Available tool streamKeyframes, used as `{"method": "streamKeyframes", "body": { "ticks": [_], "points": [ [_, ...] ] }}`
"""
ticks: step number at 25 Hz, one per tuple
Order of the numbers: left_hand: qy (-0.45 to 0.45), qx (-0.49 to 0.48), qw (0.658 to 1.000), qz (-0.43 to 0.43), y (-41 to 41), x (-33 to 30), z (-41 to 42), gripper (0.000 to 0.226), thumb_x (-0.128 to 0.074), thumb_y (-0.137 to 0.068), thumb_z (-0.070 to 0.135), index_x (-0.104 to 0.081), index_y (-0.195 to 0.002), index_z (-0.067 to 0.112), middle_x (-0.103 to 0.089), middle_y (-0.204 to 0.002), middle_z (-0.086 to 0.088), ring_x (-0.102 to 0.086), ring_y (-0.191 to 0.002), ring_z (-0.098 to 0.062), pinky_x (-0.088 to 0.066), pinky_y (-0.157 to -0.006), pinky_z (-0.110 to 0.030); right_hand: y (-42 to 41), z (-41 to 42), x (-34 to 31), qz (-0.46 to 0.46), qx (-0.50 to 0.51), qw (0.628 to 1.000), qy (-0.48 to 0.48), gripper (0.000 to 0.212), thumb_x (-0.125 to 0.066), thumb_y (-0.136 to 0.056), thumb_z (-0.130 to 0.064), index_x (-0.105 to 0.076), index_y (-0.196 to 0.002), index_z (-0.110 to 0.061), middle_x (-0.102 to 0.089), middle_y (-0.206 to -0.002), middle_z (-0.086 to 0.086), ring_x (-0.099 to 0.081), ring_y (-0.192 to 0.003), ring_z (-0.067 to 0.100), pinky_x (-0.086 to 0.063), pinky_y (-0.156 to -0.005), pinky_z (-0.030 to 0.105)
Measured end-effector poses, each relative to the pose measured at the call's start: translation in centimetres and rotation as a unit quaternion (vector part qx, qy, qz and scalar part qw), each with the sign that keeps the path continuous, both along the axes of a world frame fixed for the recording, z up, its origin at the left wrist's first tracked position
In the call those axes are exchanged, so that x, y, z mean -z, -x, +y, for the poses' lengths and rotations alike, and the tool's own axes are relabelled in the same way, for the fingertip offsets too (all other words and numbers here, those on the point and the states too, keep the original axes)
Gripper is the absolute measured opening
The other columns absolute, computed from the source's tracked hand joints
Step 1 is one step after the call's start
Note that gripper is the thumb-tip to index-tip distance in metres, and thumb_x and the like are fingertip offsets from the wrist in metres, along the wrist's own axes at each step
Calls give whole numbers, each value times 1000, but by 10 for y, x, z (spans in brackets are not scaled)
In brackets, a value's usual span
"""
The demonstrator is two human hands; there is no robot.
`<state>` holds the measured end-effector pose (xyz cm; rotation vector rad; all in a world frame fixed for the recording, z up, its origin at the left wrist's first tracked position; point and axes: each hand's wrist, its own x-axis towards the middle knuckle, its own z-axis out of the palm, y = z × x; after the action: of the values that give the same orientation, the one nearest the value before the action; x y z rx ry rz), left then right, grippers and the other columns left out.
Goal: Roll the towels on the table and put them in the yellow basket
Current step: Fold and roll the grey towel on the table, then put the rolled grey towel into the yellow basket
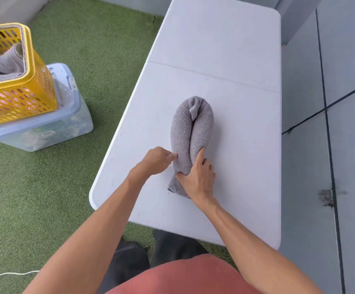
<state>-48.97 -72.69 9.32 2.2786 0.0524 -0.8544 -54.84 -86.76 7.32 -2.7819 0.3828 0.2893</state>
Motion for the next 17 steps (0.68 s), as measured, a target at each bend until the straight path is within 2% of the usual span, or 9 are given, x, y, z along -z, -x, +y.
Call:
{"method": "streamKeyframes", "body": {
  "ticks": [1, 3, 5, 7, 11, 17],
  "points": [
    [6, -12, 1000, -25, 12, 5, 13, 37, -46, -98, 40, -66, -85, 11, -64, -88, -8, -57, -84, -24, -45, -77, -35, 1, 7, -1, -4, -8, 1000, -12, 110, -70, -69, -52, -10, -149, -6, -49, -121, 14, -50, -107, 33, -43, -84, 43],
    [21, -66, 994, -81, 41, 14, 48, 29, -51, -97, 32, -71, -102, 12, -70, -103, -7, -63, -95, -24, -45, -80, -30, 10, 34, -4, -11, -33, 999, -29, 108, -69, -69, -50, -12, -149, -8, -49, -121, 14, -50, -109, 34, -43, -86, 43],
    [7, -141, 980, -139, 75, 21, 98, 31, -53, -96, 29, -65, -118, 11, -67, -113, -9, -62, -102, -24, -46, -85, -31, 23, 81, -8, -7, -68, 996, -55, 107, -70, -67, -49, -13, -149, -10, -50, -123, 14, -50, -110, 34, -43, -88, 43],
    [-20, -194, 964, -182, 109, 26, 153, 35, -53, -96, 28, -60, -125, 10, -63, -115, -11, -60, -105, -26, -47, -88, -36, 33, 133, -10, -6, -99, 992, -79, 108, -69, -66, -50, -12, -150, -12, -50, -125, 13, -49, -112, 34, -43, -89, 44],
    [-76, -265, 943, -189, 163, 28, 272, 39, -52, -96, 30, -54, -131, 13, -59, -124, -9, -57, -112, -24, -46, -98, -41, 46, 249, -19, -15, -154, 980, -129, 110, -71, -66, -53, -11, -151, -16, -49, -129, 14, -49, -115, 34, -44, -93, 44],
    [-109, -325, 917, -203, 193, 22, 416, 39, -52, -94, 34, -54, -129, 16, -60, -121, -8, -56, -113, -24, -46, -95, -46, 67, 394, -30, -2, -231, 962, -149, 107, -68, -62, -52, -12, -149, -25, -51, -118, 9, -50, -109, 28, -48, -86, 43]
  ]
}}
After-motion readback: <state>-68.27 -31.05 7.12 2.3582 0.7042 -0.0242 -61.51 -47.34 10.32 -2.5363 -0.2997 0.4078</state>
